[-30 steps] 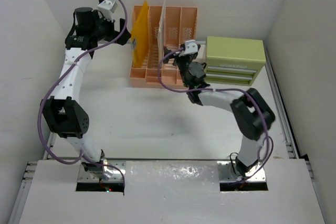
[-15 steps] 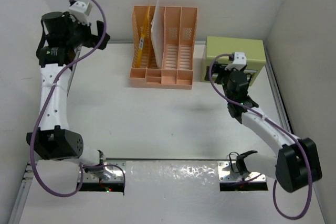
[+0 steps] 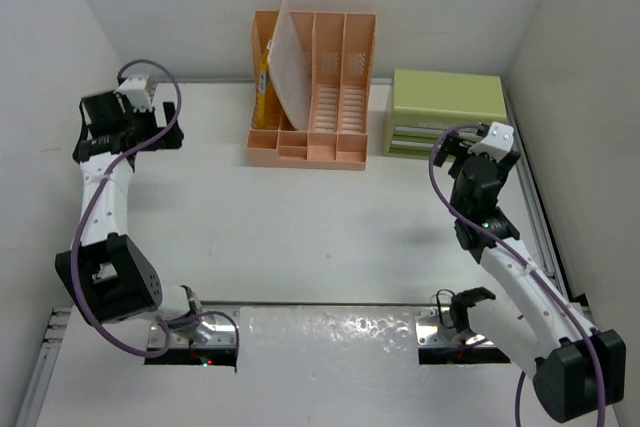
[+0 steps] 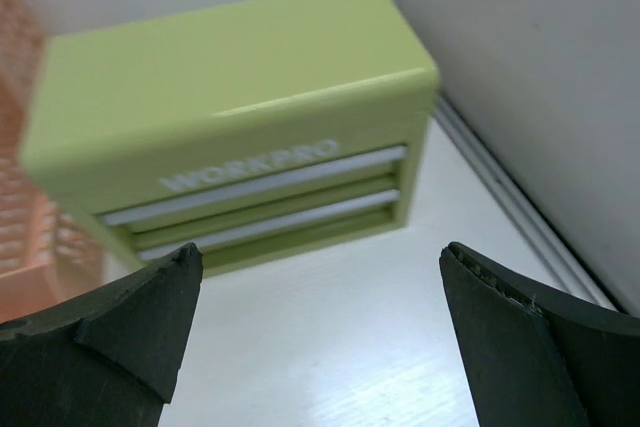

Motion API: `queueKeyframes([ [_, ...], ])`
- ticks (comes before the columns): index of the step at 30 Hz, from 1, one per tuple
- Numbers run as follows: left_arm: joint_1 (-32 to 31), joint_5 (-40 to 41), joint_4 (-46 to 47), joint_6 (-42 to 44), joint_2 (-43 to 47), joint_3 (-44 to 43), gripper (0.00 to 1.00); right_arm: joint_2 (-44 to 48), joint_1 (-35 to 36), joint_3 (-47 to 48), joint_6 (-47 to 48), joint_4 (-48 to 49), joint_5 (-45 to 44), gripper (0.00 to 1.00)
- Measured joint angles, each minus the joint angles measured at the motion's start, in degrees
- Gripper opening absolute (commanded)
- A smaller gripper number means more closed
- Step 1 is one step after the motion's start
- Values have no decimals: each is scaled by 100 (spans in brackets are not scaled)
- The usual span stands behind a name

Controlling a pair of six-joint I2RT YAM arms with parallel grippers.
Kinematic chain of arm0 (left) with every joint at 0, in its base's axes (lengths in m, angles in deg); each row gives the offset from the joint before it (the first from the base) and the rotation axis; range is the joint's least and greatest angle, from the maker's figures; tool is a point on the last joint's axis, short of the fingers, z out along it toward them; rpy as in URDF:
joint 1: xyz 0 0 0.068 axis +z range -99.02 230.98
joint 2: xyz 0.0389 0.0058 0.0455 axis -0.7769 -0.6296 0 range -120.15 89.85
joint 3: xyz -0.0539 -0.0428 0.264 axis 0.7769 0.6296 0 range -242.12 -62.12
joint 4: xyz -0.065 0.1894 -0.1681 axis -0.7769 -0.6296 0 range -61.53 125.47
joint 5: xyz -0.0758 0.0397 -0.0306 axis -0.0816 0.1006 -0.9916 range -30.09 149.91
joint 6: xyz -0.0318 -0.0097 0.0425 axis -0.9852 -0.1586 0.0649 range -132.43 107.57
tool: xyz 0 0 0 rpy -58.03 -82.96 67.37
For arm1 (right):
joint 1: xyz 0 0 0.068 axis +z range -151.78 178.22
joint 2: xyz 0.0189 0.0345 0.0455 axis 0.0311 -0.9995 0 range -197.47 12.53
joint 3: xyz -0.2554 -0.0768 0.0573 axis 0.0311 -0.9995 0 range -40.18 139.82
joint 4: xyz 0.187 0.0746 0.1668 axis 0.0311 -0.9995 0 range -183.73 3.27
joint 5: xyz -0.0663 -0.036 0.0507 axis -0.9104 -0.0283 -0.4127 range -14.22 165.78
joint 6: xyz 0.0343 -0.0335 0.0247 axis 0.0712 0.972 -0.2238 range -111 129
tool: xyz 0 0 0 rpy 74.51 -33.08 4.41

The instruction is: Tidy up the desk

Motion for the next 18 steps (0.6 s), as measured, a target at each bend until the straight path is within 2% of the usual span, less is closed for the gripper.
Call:
queueKeyframes([
  [3,236,192,87,59,238,586,100,83,-13,-271,142,-4,-415,99],
  [8,345,382,267,195,669,1207,100,-35,-13,-345,245,140,-605,99],
  [18,345,372,439,291,789,1375,100,-852,-13,68,-90,61,-772,99],
])
